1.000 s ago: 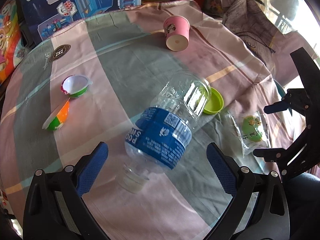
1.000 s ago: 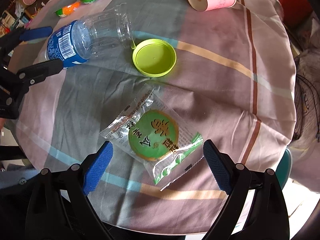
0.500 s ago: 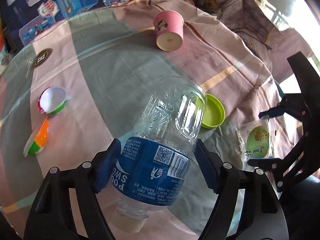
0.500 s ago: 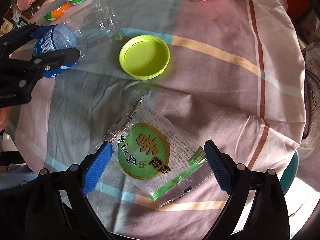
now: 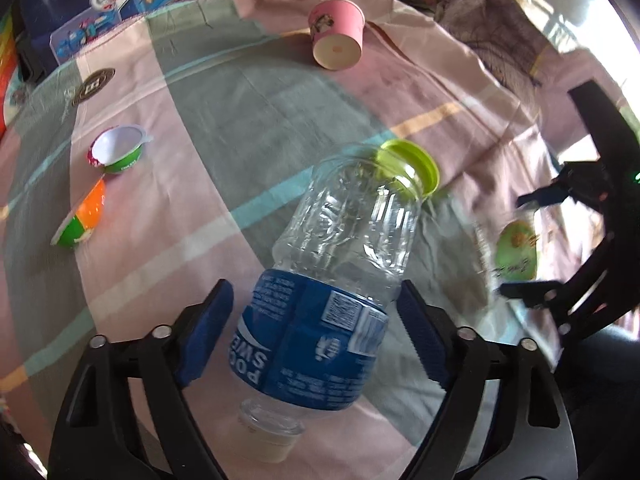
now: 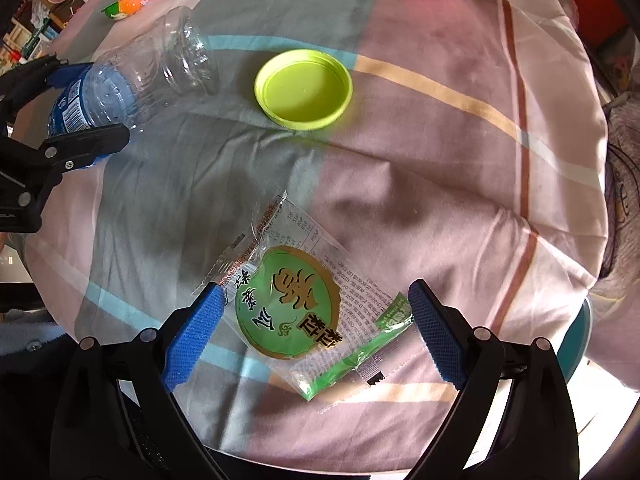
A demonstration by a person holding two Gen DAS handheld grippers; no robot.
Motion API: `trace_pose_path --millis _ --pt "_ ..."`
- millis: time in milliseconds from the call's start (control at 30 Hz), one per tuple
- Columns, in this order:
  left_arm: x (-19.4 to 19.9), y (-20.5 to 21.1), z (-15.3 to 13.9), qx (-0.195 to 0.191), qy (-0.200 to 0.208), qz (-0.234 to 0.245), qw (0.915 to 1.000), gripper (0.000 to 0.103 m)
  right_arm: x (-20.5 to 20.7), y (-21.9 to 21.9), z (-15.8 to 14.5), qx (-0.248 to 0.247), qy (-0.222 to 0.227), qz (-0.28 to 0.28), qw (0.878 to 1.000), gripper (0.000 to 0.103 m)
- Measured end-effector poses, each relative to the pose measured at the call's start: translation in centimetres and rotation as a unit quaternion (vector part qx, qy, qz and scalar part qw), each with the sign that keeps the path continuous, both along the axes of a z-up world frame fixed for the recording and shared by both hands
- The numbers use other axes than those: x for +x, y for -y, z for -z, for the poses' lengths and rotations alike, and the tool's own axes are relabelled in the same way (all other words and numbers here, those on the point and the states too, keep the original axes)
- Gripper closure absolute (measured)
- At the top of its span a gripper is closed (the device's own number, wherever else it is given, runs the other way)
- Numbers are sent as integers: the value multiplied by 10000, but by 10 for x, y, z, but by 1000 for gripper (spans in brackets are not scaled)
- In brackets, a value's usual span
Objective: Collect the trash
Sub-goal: 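Grasp the blue-label water bottle with the left tool while the right tool grasps the green cookie packet, then carry the bottle and cookie packet over the teal bucket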
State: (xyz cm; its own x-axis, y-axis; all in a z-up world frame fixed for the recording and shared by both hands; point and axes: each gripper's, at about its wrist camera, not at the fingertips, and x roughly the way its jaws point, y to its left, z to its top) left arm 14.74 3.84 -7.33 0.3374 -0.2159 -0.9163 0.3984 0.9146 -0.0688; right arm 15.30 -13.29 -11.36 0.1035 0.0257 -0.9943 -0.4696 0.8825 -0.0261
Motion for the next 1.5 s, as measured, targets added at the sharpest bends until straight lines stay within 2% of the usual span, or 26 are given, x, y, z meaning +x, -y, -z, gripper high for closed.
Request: trace_pose_path --millis 167,200,233,367,467,600,733,767,800,900,1000,1133,1300,1500 --pt "1 10 7 221 -7 226 9995 17 -1 -3 -13 92 214 107 9997 14" --pt "-1 12 7 269 94 221 9994 28 -2 -1 -15 98 250 129 9996 14" --pt "-3 14 6 287 141 231 9992 28 -4 2 -18 102 274 141 9995 14" --pt "-5 9 4 48 65 31 10000 28 -11 16 -24 180 341 190 9991 14" --pt "-7 6 5 -33 -47 -122 9999 28 -23 20 -20 190 280 -4 9994 14" --pt "-13 3 5 -74 -106 -232 9996 28 -31 2 -7 -37 107 -556 9984 14" --pt "-20 4 6 9 -110 -256 9996 28 -40 0 -2 -123 345 -796 9962 15" --pt "-21 5 6 28 -103 -259 9996 27 -41 2 -3 -12 389 -759 9964 25" --pt "-22 6 6 38 -108 -265 9996 27 -43 6 -5 126 396 -679 9968 42" --pt "-22 8 6 57 -110 -284 9995 28 -43 14 -12 460 482 -315 9973 57" --pt "-25 10 4 70 -46 -312 9995 28 -44 26 -28 823 623 8 9947 67" --pt "-29 19 -5 156 166 -338 9992 29 -41 51 -50 1243 791 525 9877 73" --pt "-31 30 -21 128 325 -333 9988 30 -36 78 -66 1854 993 1160 9707 75" --pt "-29 56 -39 45 458 -184 9988 32 -48 96 -82 2315 1259 1474 9533 75"
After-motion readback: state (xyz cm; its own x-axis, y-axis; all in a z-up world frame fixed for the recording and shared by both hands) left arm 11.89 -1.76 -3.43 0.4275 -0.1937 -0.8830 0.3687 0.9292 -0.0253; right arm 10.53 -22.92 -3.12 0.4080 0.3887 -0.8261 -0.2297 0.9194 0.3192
